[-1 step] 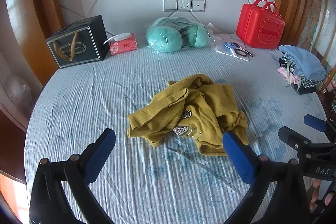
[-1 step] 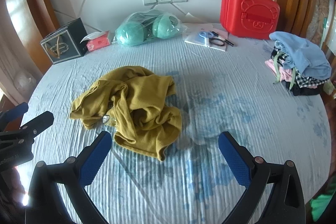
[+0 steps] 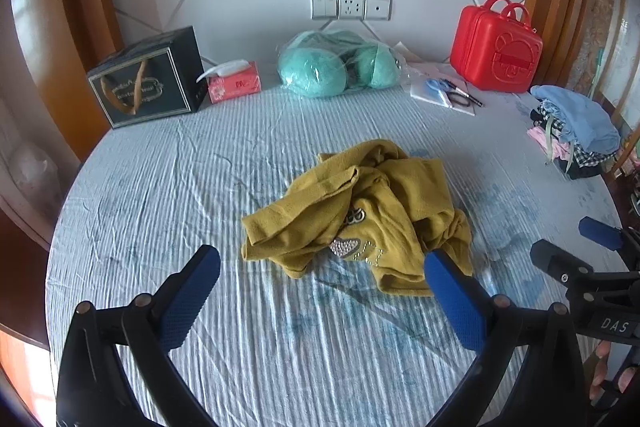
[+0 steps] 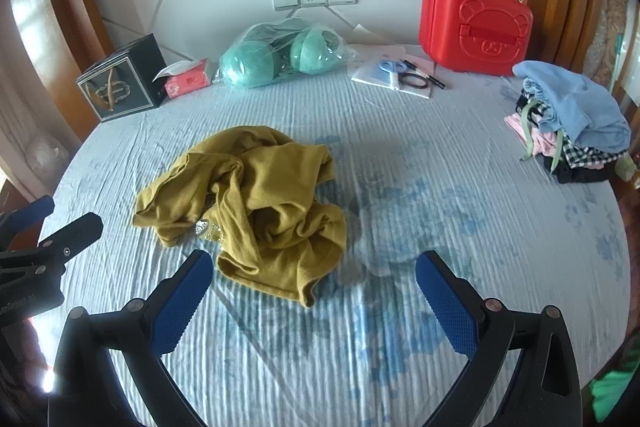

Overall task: Fold clothes
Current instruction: 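Move both grippers toward the crumpled mustard-yellow shirt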

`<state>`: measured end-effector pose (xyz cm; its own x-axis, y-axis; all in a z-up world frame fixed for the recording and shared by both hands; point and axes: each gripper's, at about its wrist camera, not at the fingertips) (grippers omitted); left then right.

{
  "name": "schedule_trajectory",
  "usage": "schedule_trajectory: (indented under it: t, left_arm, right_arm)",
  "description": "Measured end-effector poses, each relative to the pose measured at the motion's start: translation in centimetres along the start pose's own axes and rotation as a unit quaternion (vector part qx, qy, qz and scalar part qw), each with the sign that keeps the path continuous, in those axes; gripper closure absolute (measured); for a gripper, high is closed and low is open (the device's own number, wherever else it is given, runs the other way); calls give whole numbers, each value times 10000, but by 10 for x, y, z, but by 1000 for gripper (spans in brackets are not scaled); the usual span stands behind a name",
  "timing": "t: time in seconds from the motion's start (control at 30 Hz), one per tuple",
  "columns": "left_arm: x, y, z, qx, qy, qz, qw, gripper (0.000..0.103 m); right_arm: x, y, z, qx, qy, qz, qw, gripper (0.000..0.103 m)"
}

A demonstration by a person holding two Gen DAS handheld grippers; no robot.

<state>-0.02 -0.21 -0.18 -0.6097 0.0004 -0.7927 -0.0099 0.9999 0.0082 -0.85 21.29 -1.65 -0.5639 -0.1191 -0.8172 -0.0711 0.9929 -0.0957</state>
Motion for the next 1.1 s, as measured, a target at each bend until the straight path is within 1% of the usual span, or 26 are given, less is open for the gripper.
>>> schedule_trajectory:
  t: [0.07, 0.13, 0.2, 0.23, 0.3, 0.37, 0.43, 0.6, 0.7, 0.83, 1.1]
  left_arm:
    - [2, -3, 1, -53, -87, 10, 9999, 0]
    - [5, -7, 3, -106, -175, 20, 9998, 0]
    - [7, -10, 4, -159, -262, 31, 9995, 0]
    - [8, -12, 5, -185, -306, 36, 9994, 0]
    - [10, -15, 6, -252, -374, 30, 9990, 0]
    - [11, -20, 4, -337, -402, -5, 9986, 0]
    - [11, -25, 1, -409, -426, -34, 9982, 0]
    - [7, -34, 0, -609, -375, 58, 9974, 0]
    - [6, -35, -1, -636, -410, 74, 9971, 0]
    - [9, -34, 0, -578, -468, -18, 9972, 0]
    - [13, -37, -2, -580, -546, -15, 9968, 0]
  right_arm:
    - [0, 0, -1, -27, -1, -54, 10000, 0]
    - [2, -4, -7, -123, -130, 8, 9998, 0]
    - [3, -8, -6, -157, -65, 30, 9999, 0]
    - [2, -9, -2, -193, 35, 34, 9998, 0]
    - [4, -10, 1, -202, 22, 12, 9998, 0]
    - [4, -9, -1, -162, -46, -7, 9999, 0]
    - [3, -8, -4, -134, -70, 62, 9999, 0]
    - [0, -5, -4, -81, -13, 232, 9997, 0]
    - [-1, -3, -4, -42, 19, 241, 9997, 0]
    - [-2, -3, -6, -33, 30, 239, 9997, 0]
    - [-1, -4, -7, -57, 16, 268, 9996, 0]
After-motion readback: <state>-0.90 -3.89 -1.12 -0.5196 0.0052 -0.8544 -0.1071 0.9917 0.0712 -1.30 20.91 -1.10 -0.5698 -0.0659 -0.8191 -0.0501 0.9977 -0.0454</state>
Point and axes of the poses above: each gripper's, at about its wrist camera, not at the fingertips, and x roughly the way its jaws point, y to its right, z to its underside, and after that the axes turned 2 degrees about -y, right-handed
